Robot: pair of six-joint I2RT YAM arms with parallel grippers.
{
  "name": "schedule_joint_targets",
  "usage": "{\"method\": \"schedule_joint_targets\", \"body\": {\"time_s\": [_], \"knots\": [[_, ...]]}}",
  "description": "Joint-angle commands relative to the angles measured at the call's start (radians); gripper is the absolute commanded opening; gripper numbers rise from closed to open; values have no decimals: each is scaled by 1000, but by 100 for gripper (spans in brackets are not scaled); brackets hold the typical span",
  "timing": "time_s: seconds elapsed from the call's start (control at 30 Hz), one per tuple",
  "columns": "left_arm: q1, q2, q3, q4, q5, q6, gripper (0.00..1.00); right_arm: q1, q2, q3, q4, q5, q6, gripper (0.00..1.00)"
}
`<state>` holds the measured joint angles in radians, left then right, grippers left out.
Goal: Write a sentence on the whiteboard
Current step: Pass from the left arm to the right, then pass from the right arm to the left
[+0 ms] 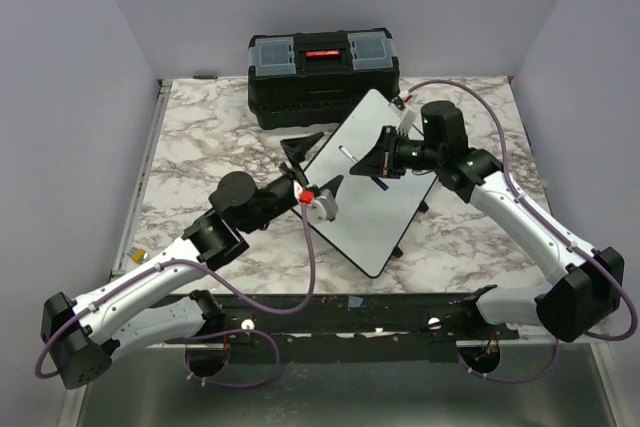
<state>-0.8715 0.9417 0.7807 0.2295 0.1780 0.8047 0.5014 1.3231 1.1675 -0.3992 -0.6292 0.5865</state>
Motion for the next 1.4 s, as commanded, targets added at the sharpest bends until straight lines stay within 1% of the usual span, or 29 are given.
{"method": "schedule_joint_targets", "body": {"time_s": [0.0,0.07,0.1,0.17,0.23,0.37,0.4,0.53,0.63,0.73,0.77,0.87,0.97,1.13,1.2,1.27,1.37], "knots": [[11,-41,21,184,-250,-291,99,6,-89,-62,258,168,119,1],[12,-35,71,155,-345,-409,98,6,-116,-101,379,187,160,1],[13,-30,104,131,-372,-470,98,6,-125,-125,465,195,182,1],[16,-26,137,90,-373,-548,98,6,-141,-167,603,204,226,1],[24,-35,143,99,-352,-661,99,6,-150,-211,745,214,273,1],[66,-68,158,65,-188,-917,98,6,-161,-305,1025,259,356,1],[74,-72,167,53,-180,-955,98,6,-163,-326,1086,273,371,1],[124,-71,221,-22,-35,-1118,98,5,-161,-387,1296,313,407,1],[181,-41,271,-74,100,-1261,98,6,-144,-399,1416,318,421,1],[229,3,280,-27,270,-1375,98,6,-117,-385,1502,292,429,1],[246,19,283,-8,329,-1406,96,6,-109,-384,1539,287,438,1],[274,89,298,42,440,-1484,86,5,-91,-390,1645,280,460,1],[276,146,303,87,495,-1509,81,6,-74,-406,1751,288,489,1],[273,210,291,211,568,-1569,74,6,-25,-461,1973,354,575,1],[268,229,297,237,584,-1584,72,6,-16,-466,1994,362,582,1],[259,245,299,256,588,-1588,71,6,-17,-462,1970,364,574,1],[235,272,314,243,580,-1577,69,6,-15,-451,1953,358,574,1]]}}
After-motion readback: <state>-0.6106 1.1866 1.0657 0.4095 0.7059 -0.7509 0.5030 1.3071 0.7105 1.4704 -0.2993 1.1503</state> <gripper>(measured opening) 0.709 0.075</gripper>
